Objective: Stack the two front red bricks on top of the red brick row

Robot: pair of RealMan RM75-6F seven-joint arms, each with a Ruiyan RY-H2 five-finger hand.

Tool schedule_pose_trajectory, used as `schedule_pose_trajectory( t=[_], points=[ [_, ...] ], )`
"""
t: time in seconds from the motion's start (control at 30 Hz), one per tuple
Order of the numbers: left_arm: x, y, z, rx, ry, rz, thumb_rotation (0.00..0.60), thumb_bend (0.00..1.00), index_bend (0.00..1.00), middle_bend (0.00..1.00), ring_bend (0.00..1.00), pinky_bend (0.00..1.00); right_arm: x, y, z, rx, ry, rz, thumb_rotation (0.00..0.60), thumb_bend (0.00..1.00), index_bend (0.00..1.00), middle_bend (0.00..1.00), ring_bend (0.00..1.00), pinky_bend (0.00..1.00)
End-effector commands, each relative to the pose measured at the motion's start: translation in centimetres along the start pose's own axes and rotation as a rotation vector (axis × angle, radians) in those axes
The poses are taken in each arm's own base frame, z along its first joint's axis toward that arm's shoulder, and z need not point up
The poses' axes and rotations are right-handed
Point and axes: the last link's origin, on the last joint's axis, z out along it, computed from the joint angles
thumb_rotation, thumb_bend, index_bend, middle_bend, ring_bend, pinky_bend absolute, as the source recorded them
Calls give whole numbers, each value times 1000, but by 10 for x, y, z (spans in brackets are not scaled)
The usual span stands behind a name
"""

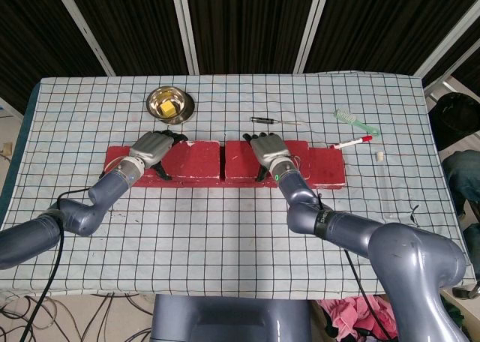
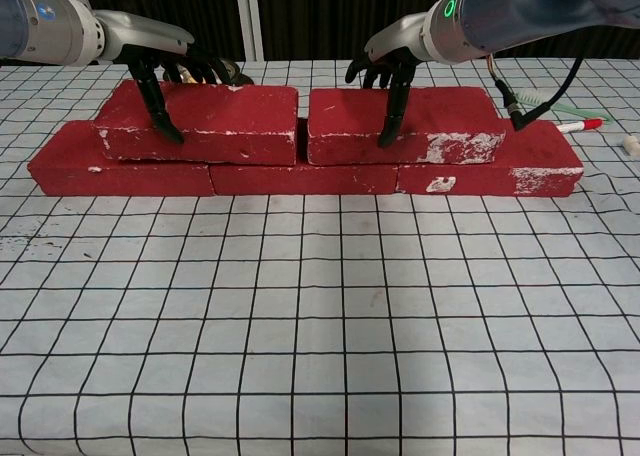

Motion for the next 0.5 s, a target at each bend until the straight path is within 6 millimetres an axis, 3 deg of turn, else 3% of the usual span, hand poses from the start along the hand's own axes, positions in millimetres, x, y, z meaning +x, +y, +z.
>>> schedule_pose_trajectory(
  t=[0.03,0.5],
  points=[
    [1,0,0,1,2,-1,600,62,141,174,79,176,0,0,0,1,-1,0,600,0,29,98,67,125],
    [-1,0,1,6,-4,6,600,41,139,174,79,176,0,-1,0,-2,0,1,600,0,14,90,56,125]
  ],
)
